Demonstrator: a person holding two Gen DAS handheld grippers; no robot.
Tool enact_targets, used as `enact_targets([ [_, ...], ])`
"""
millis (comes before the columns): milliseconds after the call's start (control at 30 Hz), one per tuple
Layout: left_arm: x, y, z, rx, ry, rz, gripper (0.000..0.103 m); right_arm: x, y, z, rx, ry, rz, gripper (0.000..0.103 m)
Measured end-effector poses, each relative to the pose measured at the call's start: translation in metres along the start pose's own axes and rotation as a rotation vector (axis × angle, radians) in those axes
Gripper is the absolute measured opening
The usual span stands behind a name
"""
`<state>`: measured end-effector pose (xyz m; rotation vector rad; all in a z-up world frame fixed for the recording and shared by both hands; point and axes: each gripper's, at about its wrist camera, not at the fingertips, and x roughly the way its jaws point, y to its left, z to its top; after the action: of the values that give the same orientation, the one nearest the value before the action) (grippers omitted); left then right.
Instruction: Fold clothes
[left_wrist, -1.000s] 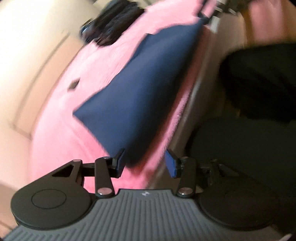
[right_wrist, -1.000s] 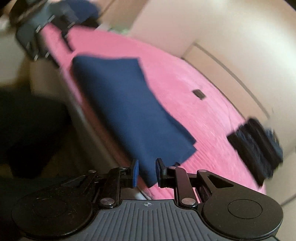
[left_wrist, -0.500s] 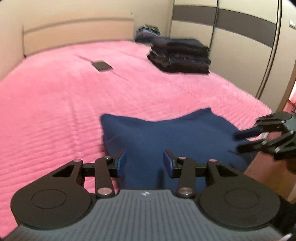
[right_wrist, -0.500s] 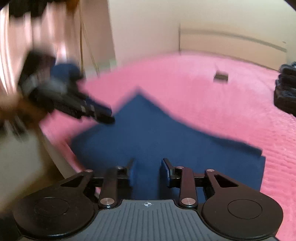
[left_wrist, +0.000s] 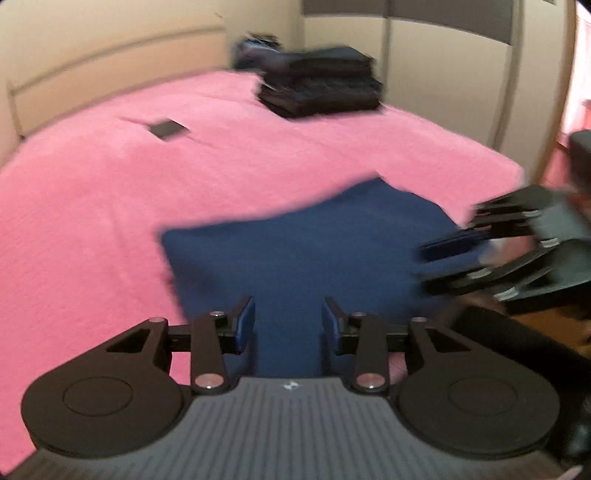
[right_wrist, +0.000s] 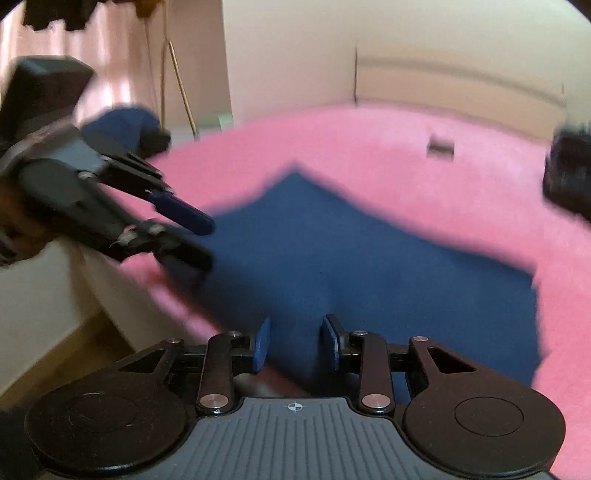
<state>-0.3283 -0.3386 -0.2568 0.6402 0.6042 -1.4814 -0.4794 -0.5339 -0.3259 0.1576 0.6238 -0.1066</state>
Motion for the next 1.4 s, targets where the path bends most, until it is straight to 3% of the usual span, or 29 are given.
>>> enact_targets([
  [33,0.009,-0.010,-0.009,0.041,0.037,0.009,0.035,-0.002,-0.002,0.004,0.018,0.011,0.009,0.033],
  [133,0.018,-0.023,-0.022,0.110,0.029,0.063,0.037,-0.025,-0.017,0.017,0.065,-0.046,-0.010,0.034],
  [200,0.014,-0.018,-0.012,0.060,0.036,0.056,0.037,-0.028,-0.038,0.019,0.101,-0.064,-0.072,0.034],
  [267,0.014,-0.012,-0.005,0.027,0.029,0.045,0.037,-0.016,-0.066,0.011,0.183,0.015,-0.111,0.034],
  [333,0.016,-0.009,-0.001,0.022,0.035,0.034,0.037,-0.012,-0.086,0.000,0.257,0.053,-0.091,0.034],
  [400,0.017,-0.005,0.003,0.017,0.041,0.019,0.038,-0.020,-0.096,0.005,0.280,0.035,-0.102,0.034],
  [467,0.012,0.008,0.011,-0.028,0.016,0.022,0.038,-0.026,-0.108,0.013,0.284,-0.011,-0.137,0.039],
  [533,0.011,0.031,0.019,-0.090,-0.016,0.065,0.038,-0.031,-0.127,0.020,0.325,-0.050,-0.168,0.068],
  [700,0.034,0.100,0.039,-0.260,-0.021,0.142,0.040,-0.023,-0.169,0.027,0.385,-0.061,-0.190,0.068],
  [867,0.072,0.144,0.054,-0.393,-0.012,0.048,0.038,-0.003,-0.200,0.028,0.467,-0.048,-0.153,0.068],
  [900,0.079,0.148,0.057,-0.407,-0.009,0.026,0.030,0.002,-0.204,0.029,0.476,-0.044,-0.138,0.066],
  [967,0.091,0.153,0.060,-0.419,0.002,-0.005,0.012,0.012,-0.207,0.030,0.480,-0.027,-0.118,0.045],
  [1033,0.101,0.148,0.060,-0.374,0.025,0.006,0.010,0.020,-0.212,0.029,0.503,-0.004,-0.121,0.019],
  [1100,0.109,0.144,0.059,-0.338,0.042,0.014,0.009,0.021,-0.214,0.028,0.513,0.003,-0.136,0.005],
  [1200,0.101,0.139,0.058,-0.311,0.005,0.017,0.006,-0.001,-0.209,0.032,0.480,-0.058,-0.165,0.003],
  [1267,0.085,0.131,0.060,-0.266,-0.081,-0.001,0.005,-0.017,-0.201,0.033,0.432,-0.094,-0.208,0.003],
  [1300,0.082,0.129,0.061,-0.252,-0.104,-0.008,0.005,-0.018,-0.200,0.030,0.422,-0.092,-0.222,0.003],
  [1400,0.097,0.133,0.058,-0.254,-0.070,-0.008,0.006,0.004,-0.213,0.015,0.464,-0.023,-0.198,0.003],
])
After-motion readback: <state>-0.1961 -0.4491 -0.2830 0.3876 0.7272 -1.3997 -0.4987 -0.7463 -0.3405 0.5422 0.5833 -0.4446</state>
